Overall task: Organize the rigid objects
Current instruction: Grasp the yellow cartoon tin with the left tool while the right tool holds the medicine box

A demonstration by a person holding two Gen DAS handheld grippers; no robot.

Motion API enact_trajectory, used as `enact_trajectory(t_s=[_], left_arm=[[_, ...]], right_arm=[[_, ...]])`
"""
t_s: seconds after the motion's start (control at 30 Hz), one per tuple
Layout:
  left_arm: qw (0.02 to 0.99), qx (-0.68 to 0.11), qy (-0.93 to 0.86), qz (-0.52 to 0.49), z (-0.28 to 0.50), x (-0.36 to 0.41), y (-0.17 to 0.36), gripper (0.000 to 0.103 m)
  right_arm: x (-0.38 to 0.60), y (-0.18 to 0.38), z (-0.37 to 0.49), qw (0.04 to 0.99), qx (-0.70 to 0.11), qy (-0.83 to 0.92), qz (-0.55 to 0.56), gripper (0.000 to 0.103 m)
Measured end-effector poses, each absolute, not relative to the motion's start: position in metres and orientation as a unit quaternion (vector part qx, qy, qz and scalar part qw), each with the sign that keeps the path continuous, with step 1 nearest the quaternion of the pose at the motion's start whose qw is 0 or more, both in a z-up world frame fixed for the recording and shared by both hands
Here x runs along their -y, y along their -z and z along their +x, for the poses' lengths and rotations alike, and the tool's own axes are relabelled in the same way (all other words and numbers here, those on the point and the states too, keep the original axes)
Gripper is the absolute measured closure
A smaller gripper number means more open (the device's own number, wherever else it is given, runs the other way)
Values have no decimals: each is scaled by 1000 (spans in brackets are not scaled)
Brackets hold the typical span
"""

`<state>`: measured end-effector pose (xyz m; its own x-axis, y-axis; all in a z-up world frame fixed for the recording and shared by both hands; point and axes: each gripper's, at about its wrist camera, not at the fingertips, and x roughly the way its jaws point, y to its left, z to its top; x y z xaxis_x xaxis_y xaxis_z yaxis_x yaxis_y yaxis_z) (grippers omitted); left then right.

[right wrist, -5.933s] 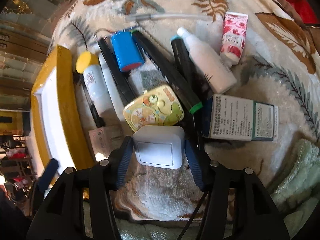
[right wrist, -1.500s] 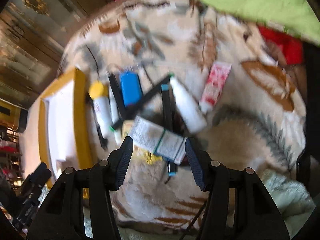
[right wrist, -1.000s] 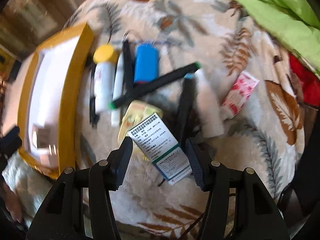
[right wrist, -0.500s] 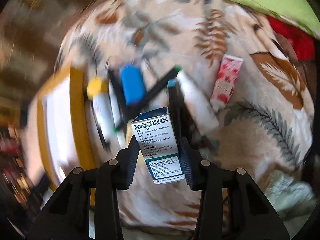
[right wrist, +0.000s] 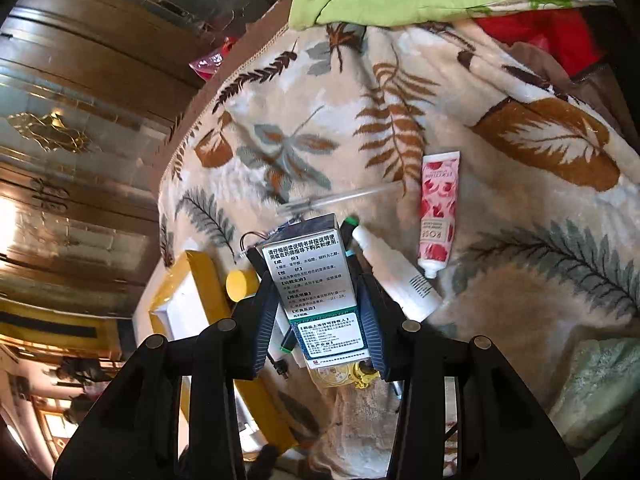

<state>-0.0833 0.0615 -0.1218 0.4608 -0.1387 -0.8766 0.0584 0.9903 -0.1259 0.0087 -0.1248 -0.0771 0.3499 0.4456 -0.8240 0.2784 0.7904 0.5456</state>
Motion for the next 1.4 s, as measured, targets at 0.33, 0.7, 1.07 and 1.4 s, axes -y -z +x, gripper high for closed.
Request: enact_trajectory(t_s=[0.33,0.7,1.07,1.4], left_arm=[[817,-576,7,2,-16,-16,162,38],[820,-570,1,44,-28,2,161,74],[820,-572,33,-2,-25,-8,164,48],[794,-586,115,-113,-26,-20,173,82]], right_arm=[[139,91,12,732,-574,-68,359,63],[146,96,12,726,-576,-67,369,63],[142,94,10,726,-577,-67,369,63],[140,94,10,723,-579,-71,370,63]])
